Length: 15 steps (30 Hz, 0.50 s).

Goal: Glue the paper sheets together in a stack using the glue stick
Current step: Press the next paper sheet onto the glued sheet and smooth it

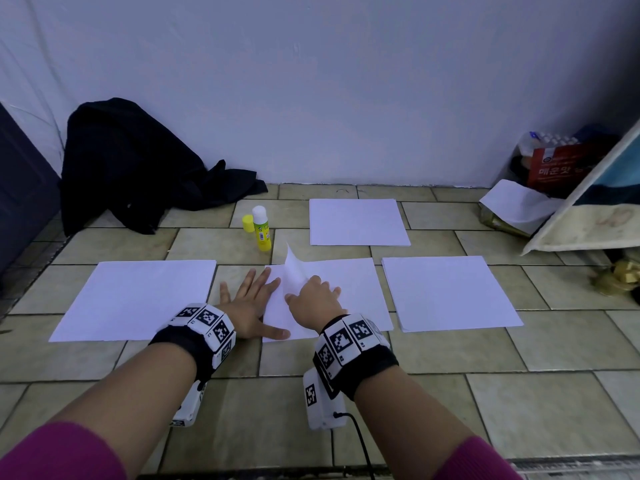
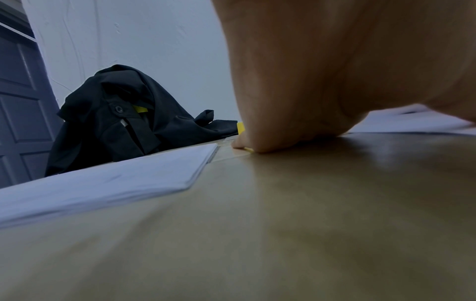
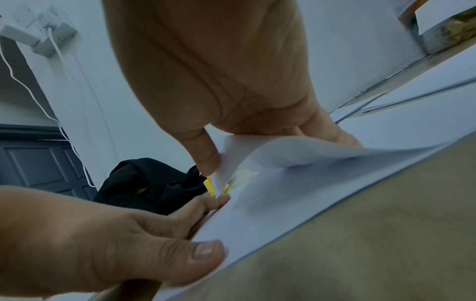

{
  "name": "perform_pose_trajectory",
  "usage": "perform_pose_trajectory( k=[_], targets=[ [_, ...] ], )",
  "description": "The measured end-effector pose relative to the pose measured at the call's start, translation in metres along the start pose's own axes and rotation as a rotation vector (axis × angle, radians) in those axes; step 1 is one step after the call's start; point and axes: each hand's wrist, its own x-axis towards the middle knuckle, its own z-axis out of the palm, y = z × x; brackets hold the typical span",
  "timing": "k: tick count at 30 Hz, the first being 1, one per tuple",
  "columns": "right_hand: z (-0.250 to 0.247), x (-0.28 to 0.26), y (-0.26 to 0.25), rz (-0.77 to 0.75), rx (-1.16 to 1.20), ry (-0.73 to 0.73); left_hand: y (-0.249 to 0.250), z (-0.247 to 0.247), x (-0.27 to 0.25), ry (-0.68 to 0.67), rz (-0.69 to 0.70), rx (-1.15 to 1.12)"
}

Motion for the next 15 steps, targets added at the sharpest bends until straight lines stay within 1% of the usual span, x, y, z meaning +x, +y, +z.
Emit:
perform_pose_trajectory(
  k=[15],
  targets=[
    [-0.0031, -0.0081, 0.0014, 0.000, -0.050, -0.043, -0.0013, 0.0015, 0.0023, 0.004, -0.003, 0.011]
  ],
)
